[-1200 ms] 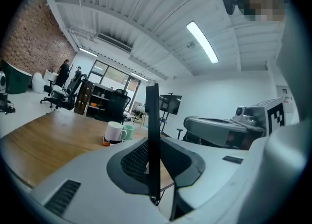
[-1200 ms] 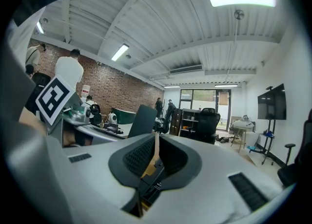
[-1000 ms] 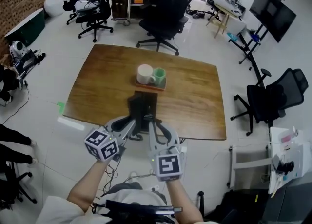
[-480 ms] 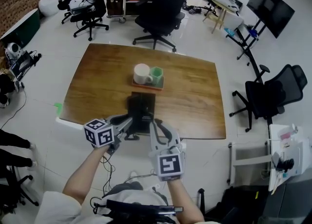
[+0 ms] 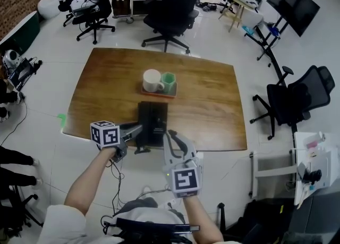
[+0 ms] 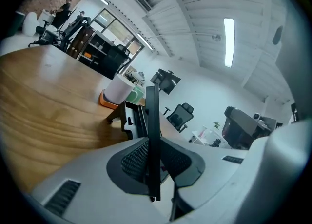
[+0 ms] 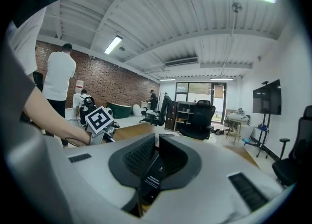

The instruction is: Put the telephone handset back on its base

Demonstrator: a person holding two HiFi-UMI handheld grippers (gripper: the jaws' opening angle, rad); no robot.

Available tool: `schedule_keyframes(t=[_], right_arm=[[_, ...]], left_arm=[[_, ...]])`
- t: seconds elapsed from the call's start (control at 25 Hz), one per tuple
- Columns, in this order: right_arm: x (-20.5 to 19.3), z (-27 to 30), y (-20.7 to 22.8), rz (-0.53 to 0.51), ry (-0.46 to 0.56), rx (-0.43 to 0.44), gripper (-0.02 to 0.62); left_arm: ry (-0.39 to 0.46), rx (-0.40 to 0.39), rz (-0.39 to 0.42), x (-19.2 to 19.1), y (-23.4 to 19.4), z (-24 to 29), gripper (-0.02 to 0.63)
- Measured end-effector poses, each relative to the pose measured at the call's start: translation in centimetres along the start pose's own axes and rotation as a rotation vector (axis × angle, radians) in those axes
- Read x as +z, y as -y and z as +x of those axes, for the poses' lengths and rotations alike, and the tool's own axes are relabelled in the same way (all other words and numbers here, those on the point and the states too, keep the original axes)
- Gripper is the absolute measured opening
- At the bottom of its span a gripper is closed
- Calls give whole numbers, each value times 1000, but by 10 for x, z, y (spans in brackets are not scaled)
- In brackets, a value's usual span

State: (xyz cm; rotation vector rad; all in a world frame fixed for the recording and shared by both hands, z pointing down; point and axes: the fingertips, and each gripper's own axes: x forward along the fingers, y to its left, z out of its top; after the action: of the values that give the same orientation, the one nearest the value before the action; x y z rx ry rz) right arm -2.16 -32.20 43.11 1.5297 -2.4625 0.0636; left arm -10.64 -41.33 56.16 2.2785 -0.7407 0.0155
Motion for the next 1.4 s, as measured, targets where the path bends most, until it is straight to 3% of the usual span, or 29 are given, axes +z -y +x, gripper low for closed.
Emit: schedule_keyframes(t=[0.48,0.72,0.96,1.24,1.4], right_arm=[[-12,3,4,-38,-38,-7,25],[-14,5,7,-15,-39,-24,25],[-14,5,8,-1,-41,-22,25],[-21,4,9,-9,-63,-24,25],[-23,4,7,-13,-67,-22,25]], left_arm=[[-50,-74,-170,-1,-22,16,63],[-85,-130,-191,0,-20,25,63],[-116,-178,-263,-4,-27,28,64],[-100,-218,-374,-8,-37,29,63],[-84,-235,-395,-10,-42,29,71]])
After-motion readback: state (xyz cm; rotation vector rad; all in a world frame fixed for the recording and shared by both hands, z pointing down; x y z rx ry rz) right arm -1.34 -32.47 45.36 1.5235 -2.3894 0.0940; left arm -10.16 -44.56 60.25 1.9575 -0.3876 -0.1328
